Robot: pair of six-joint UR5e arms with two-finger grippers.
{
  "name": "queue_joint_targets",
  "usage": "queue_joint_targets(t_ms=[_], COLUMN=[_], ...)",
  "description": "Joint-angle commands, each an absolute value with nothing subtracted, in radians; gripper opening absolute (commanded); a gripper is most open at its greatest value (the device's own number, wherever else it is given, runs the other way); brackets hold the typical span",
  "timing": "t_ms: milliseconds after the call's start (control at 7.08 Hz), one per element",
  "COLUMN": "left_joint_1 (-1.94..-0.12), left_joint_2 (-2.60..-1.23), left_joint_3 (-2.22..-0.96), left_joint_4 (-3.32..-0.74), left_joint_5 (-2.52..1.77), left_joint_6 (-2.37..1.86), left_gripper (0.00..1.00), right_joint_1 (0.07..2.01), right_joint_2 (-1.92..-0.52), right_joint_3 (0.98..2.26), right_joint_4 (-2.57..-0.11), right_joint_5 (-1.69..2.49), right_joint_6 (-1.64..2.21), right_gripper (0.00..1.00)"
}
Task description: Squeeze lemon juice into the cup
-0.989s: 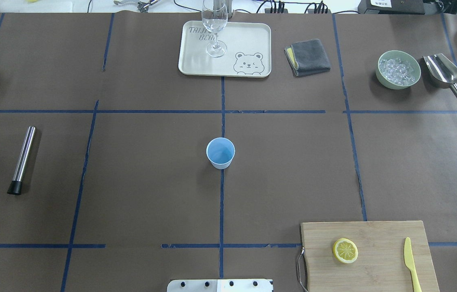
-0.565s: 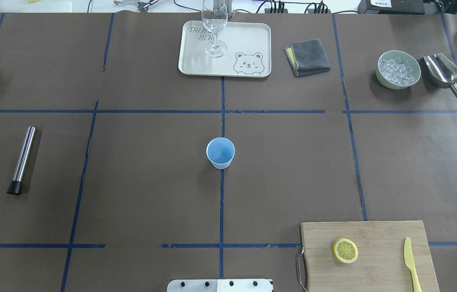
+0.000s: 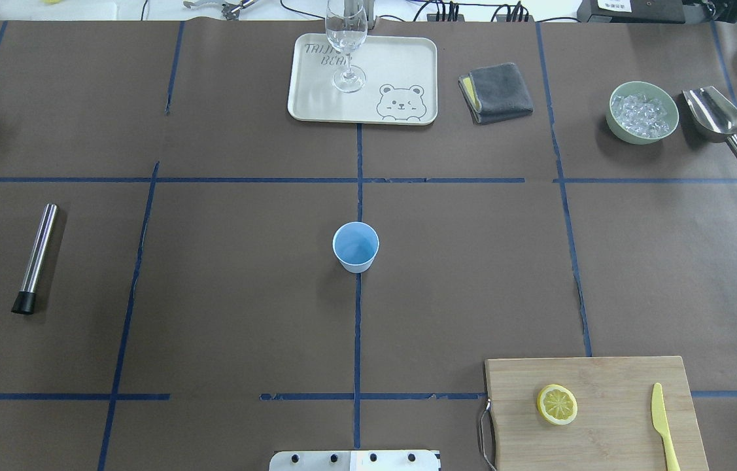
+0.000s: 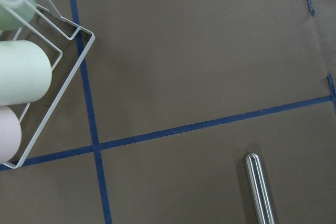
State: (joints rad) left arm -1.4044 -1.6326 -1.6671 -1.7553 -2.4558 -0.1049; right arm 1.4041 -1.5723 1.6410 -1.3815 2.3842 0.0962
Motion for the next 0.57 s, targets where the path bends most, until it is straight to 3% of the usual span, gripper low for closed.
queue_joint_targets(t_ms=[0, 424], left_joint_1=[-1.236, -1.221], left_joint_2=[-1.643, -1.643], left_joint_3=[-1.671, -1.669], left_joint_4=[-1.825, -1.928], left_joint_5=[-2.447, -2.445], left_joint_6=[-0.165, -0.317], left_gripper=[1.0, 1.0], right_joint_1=[1.384, 1.055], right_joint_2=[-1.594, -1.612], right_joint_3=[1.658, 1.918], right_joint_4=[-1.336, -1.281], right_joint_5=[2.433, 2.343], right_joint_6=[0.136, 0.714], right_gripper=[1.0, 1.0])
